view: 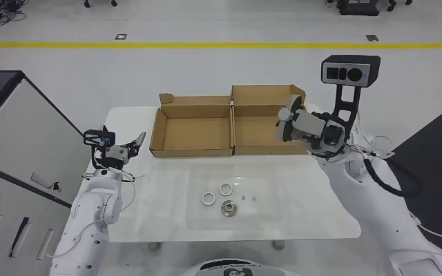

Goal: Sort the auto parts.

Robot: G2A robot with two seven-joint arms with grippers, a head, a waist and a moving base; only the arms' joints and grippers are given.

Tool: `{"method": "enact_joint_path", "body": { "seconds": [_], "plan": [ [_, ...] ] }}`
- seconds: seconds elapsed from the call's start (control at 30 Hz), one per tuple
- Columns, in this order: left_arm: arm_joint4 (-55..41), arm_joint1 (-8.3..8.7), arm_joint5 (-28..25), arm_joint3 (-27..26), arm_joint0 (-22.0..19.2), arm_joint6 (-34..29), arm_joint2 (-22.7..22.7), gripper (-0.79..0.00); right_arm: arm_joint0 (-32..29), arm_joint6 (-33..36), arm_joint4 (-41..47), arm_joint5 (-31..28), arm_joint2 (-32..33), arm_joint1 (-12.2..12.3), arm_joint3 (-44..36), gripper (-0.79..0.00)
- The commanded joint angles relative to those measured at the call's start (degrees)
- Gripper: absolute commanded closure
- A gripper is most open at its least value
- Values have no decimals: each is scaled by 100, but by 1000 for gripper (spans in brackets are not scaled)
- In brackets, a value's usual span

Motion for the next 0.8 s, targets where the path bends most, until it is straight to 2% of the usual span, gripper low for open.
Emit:
{"method": "enact_joint_path", "body": {
  "seconds": [0.0, 0.23, 0.77],
  "plan": [
    [0, 0, 0, 0, 0, 0, 0, -785, -56, 26, 295, -88, -25, -27, -27, 0],
    [0, 0, 0, 0, 0, 0, 0, -785, -137, 376, 1050, -235, -76, -122, 48, 0],
    [0, 0, 0, 0, 0, 0, 0, -785, -144, 513, 1147, -164, -42, -160, 78, 0]
  ]
}}
